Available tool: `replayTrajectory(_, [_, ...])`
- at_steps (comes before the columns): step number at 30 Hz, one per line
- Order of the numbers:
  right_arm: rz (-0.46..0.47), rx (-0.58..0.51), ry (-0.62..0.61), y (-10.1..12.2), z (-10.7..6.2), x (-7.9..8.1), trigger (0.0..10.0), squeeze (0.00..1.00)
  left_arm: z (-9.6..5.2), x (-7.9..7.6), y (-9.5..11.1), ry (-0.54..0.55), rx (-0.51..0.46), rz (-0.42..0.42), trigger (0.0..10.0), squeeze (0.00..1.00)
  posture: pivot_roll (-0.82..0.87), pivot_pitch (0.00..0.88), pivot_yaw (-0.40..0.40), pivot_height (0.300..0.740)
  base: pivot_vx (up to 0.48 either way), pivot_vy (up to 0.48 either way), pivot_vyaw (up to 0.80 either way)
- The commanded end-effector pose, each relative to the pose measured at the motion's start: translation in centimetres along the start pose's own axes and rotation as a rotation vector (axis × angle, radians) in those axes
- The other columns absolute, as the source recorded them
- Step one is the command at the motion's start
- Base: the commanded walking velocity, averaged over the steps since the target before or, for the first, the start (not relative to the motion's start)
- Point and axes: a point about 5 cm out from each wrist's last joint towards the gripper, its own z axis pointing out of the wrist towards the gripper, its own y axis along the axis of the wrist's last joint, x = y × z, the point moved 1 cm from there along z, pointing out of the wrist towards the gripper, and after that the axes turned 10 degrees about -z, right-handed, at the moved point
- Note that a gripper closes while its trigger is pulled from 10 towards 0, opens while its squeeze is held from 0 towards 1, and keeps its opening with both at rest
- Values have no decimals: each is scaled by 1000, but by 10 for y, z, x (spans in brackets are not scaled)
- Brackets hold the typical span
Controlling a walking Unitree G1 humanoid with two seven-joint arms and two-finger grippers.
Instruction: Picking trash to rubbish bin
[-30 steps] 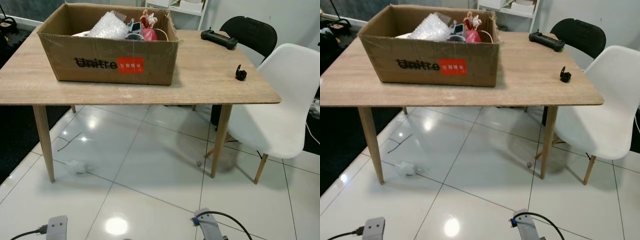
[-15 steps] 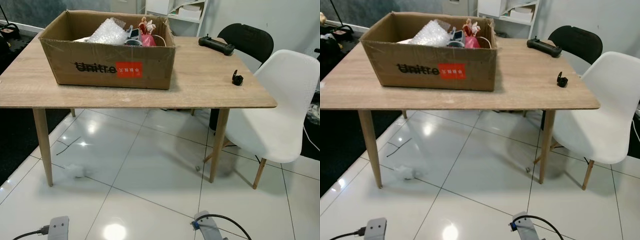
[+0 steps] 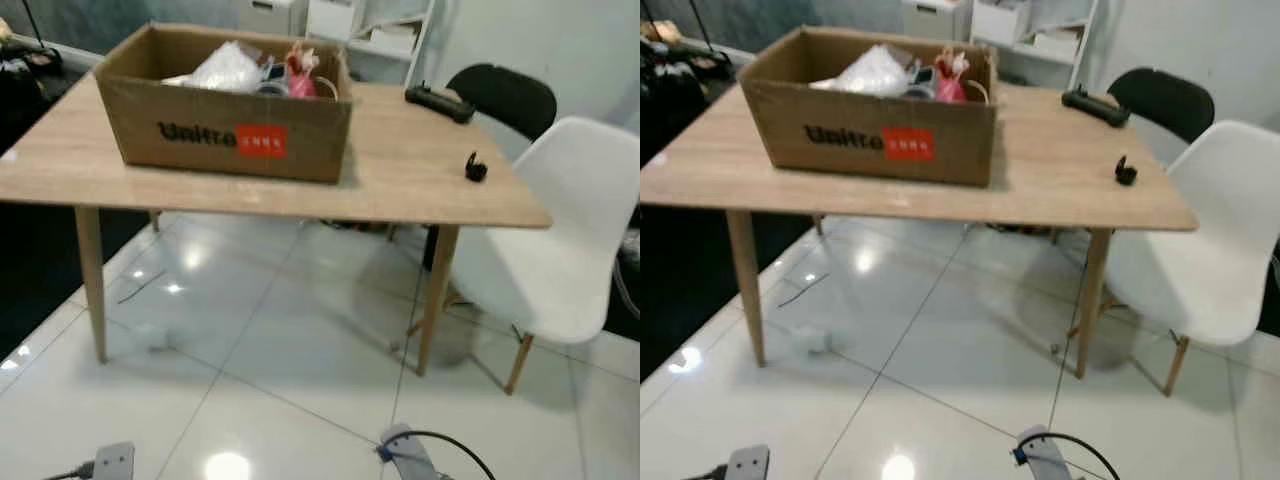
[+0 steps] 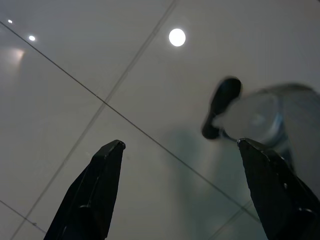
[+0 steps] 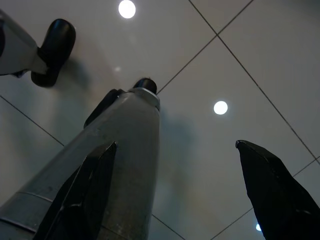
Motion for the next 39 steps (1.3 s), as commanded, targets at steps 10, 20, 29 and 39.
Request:
replayTrajectory(10, [-2, 66, 29, -19, -1, 6, 10000, 0, 0, -6, -1, -30, -4, -17, 10000, 0, 187, 83, -30, 740, 0, 0, -189])
replayTrajectory(20, [-50, 107, 32, -30, -3, 2, 10000, 0, 1, -25, -9, -123, 44, 154, 10000, 0, 187, 86, -28, 740, 0, 0, -766])
replayTrajectory(29, [-66, 129, 36, -35, -4, 0, 10000, 0, 2, -27, -7, -133, 49, 168, 10000, 0, 180, 89, -23, 740, 0, 0, -772])
replayTrajectory(39, [-66, 133, 43, -34, -4, 4, 10000, 0, 2, -27, -7, -140, 53, 169, 10000, 0, 176, 93, -19, 740, 0, 0, -772])
